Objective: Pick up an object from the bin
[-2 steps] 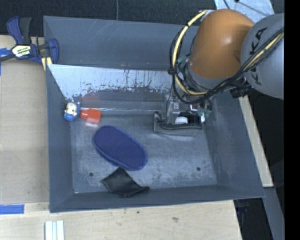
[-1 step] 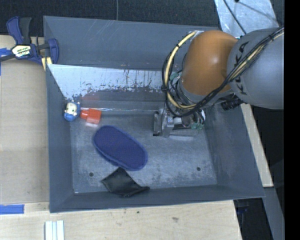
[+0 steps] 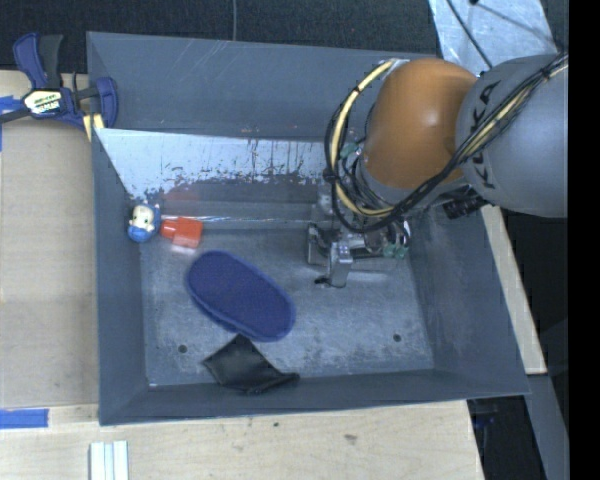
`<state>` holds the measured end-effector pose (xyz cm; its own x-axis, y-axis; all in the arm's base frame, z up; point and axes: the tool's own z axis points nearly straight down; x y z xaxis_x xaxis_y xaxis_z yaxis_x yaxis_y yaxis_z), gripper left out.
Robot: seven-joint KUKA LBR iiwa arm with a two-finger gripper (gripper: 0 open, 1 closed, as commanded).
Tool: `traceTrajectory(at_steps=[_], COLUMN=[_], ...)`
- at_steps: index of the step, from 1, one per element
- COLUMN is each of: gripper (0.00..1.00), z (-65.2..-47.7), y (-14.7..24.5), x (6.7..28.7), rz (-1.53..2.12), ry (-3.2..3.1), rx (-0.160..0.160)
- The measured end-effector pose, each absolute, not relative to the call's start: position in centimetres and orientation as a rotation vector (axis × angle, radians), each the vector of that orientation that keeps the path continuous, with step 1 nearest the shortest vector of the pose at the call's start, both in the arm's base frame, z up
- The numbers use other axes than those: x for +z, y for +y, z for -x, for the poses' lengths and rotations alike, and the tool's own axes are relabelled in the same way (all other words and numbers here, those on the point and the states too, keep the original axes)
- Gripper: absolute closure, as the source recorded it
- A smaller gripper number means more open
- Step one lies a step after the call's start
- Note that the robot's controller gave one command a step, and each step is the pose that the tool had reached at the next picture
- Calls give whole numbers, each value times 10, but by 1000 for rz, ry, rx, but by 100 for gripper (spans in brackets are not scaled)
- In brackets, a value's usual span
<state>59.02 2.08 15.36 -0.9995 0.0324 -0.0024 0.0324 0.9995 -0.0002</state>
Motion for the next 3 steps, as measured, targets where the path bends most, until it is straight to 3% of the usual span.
traceTrajectory(at_steps=[1,2,3], gripper=[0,100,100], z=[-616,-620,-616], y=[-7,-6,5], x=[66,72,185], rz=[-181,-178,-150], ry=[3140,3129,3133], rx=[-1,1,2])
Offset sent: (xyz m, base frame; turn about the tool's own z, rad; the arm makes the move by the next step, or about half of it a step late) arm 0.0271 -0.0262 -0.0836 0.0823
